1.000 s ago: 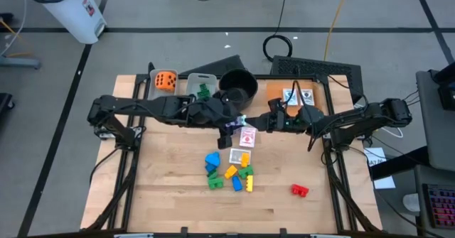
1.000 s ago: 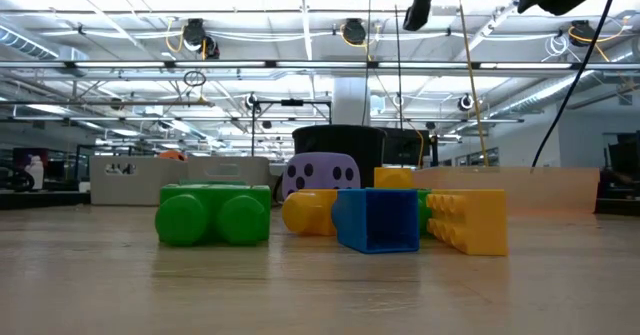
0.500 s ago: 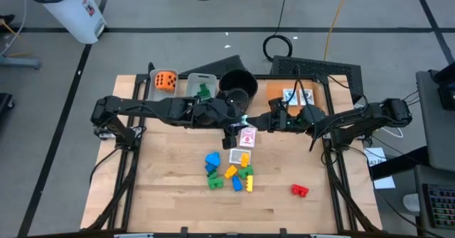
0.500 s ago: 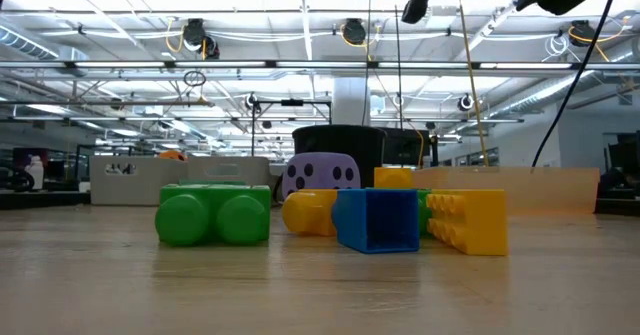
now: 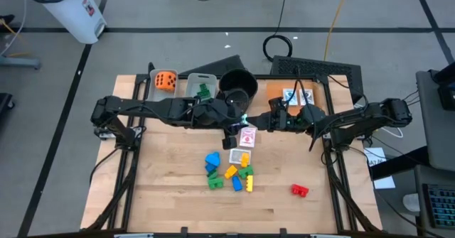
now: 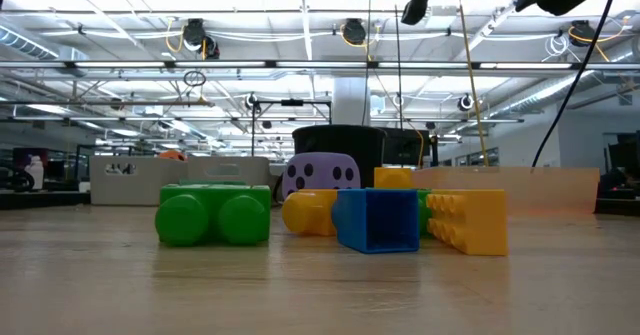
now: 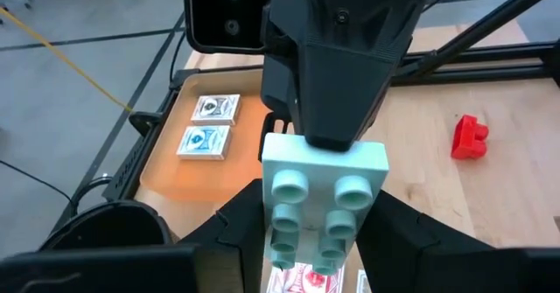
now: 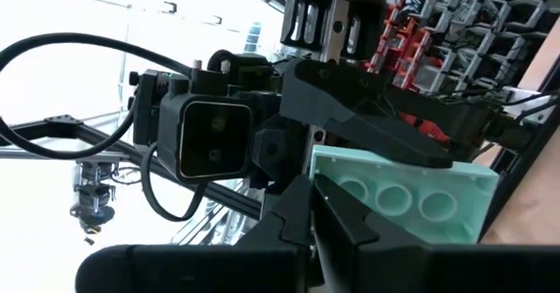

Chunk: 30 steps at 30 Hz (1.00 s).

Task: Pick & Place Toys
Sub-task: Put the light blue game piece into the right gray bin

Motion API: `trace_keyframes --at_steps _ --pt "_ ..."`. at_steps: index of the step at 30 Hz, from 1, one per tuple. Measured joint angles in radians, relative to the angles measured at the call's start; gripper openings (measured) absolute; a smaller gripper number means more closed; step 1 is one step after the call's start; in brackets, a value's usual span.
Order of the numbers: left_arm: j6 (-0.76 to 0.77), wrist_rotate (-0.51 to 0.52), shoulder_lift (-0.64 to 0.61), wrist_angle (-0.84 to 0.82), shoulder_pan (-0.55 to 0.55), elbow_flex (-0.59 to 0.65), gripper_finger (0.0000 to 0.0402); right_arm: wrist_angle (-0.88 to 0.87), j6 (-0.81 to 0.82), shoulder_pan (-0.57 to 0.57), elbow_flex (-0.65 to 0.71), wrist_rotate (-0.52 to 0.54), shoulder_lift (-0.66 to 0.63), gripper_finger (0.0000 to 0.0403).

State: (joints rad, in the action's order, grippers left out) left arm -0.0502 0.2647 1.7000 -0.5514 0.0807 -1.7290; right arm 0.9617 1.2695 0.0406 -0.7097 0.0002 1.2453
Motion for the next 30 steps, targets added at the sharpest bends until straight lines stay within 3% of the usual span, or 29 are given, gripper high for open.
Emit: trace_keyframes --at_steps 7,14,21,25,30 --pt "-0.011 0.01 -0.022 -0.028 -0.01 -0.005 0.0138 0.007 -0.009 -0.028 0.0 -0.006 0.0 0.0062" --pt "0.034 -0.078 -0.06 -0.251 -0.11 -0.032 0.0138 0.023 -0.059 -0.097 0.0 -0.006 0.001 0.016" --pt "0.001 -0.22 -0.064 -0.449 -0.362 -0.033 0.0138 -0.011 -0.131 -0.173 0.0 -0.006 0.001 0.0212" --pt "-0.063 -0.306 -0.037 -0.509 -0.537 -0.033 0.0138 -0.075 -0.141 -0.212 0.0 -0.006 0.001 0.0217" --pt "-0.097 -0.343 0.019 -0.568 -0.713 -0.033 0.0138 -0.152 -0.173 -0.247 0.0 -0.006 0.001 0.0211"
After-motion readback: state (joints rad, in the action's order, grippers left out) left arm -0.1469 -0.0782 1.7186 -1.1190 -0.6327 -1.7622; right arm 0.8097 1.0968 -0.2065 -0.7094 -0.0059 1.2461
